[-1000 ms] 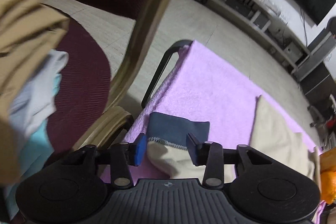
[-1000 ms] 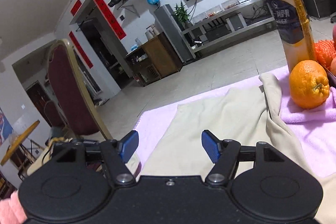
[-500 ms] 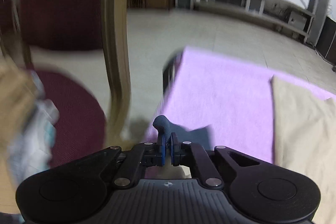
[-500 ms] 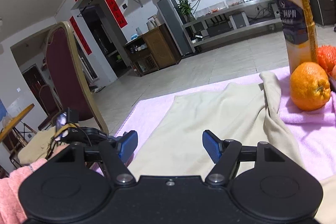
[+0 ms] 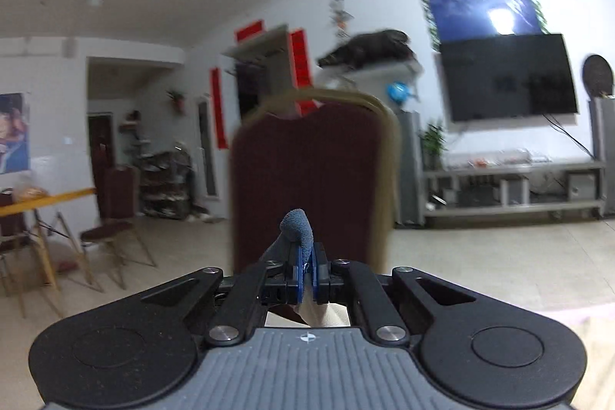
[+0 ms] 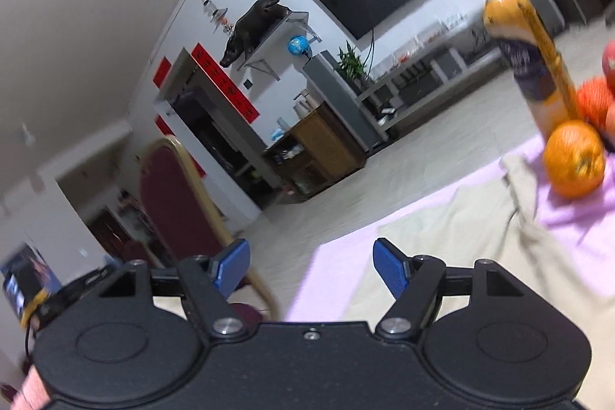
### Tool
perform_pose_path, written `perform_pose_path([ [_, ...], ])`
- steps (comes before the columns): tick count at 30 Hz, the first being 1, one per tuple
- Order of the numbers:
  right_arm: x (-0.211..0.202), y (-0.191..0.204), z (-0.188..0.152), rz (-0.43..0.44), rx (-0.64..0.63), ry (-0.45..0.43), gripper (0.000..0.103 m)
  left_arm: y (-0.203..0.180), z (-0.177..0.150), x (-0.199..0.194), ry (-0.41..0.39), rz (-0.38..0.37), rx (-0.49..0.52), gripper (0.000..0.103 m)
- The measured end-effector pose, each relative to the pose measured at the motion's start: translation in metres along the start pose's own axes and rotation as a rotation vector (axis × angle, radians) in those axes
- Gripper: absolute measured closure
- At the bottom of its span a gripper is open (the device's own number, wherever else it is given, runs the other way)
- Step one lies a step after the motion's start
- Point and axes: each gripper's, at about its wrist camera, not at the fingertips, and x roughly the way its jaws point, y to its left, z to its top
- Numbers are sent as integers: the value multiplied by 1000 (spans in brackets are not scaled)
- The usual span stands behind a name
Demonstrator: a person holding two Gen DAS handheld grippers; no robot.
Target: Fold clothes
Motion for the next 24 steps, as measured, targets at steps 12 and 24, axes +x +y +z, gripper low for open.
perform_pose_path([
  [12, 21, 48, -10, 28, -43, 87, 32, 70, -15, 27, 25, 15, 6, 99],
  [24, 59, 65, -19, 3, -28, 225, 27, 64, -51, 126, 287, 152, -12, 62],
])
